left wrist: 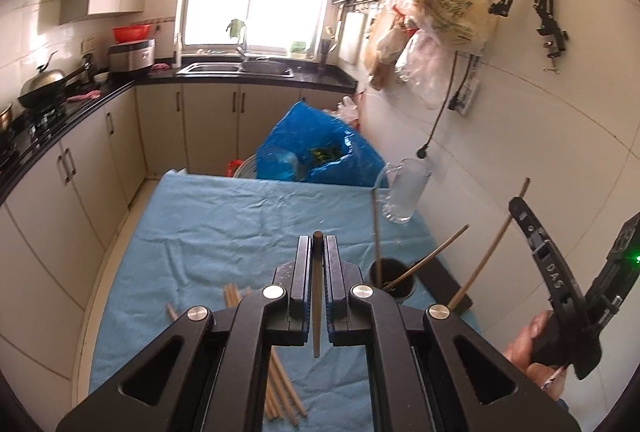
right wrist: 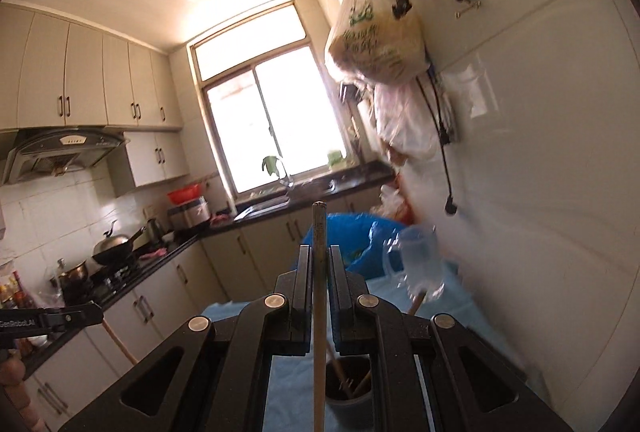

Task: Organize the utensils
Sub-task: 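Carry both held chopsticks to the black holder cup and insert them, then open the left tool and the right tool to release the chopsticks into the cup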

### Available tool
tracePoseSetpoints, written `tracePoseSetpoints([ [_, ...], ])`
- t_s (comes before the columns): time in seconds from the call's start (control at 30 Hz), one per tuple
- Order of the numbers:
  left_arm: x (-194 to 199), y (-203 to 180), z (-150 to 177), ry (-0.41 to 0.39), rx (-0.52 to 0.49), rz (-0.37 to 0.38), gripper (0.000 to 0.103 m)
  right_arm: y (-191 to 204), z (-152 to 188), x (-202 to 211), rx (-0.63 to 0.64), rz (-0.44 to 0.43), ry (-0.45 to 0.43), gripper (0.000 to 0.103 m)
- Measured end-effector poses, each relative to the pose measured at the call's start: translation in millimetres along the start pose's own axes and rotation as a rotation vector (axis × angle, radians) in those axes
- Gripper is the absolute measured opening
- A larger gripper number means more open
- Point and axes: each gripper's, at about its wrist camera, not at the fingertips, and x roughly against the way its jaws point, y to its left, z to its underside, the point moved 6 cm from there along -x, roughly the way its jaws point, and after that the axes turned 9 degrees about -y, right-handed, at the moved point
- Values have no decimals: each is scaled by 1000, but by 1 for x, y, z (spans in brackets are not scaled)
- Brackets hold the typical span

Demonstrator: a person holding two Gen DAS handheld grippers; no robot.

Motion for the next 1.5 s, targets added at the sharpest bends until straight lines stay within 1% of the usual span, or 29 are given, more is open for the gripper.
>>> tracePoseSetpoints([
  [0.2, -15, -31, -32, -30, -30, 32, 5, -9, -22, -19, -13, 36, -51, 8],
  [0.3, -25, -47, -48, -32, -25, 65, 5, -14, -30, -28, -11, 60, -76, 8],
  [0.4, -35, -58, -59, -44, -20, 80, 5, -22, -33, -41, -18, 80, -84, 8],
  [0.53, -54, -71, -68, -36, -13, 102, 5, -31, -30, -58, -22, 97, -78, 8],
  [0.73, -92, -81, -56, 23, -9, 112, 5, -38, -11, -81, -5, 102, -36, 8],
  [0.87, -114, -78, -42, 68, -11, 108, 5, -40, 4, -94, 8, 90, 2, 8],
  [0.97, -129, -75, -31, 110, -11, 110, 5, -39, 15, -103, 28, 88, 38, 8],
  [1.1, -142, -67, -17, 158, 9, 102, 5, -39, 31, -114, 36, 76, 110, 9],
  [1.2, -144, -62, -14, 164, 15, 88, 6, -41, 34, -117, 38, 80, 138, 9],
  [1.27, -144, -60, -14, 168, 23, 91, 10, -42, 33, -117, 30, 72, 147, 16],
  [1.33, -142, -58, -17, 158, 33, 88, 23, -42, 27, -113, 34, 78, 131, 21],
  [1.5, -121, -46, -22, 125, 45, 84, 24, -40, 11, -95, 21, 73, 92, 27],
])
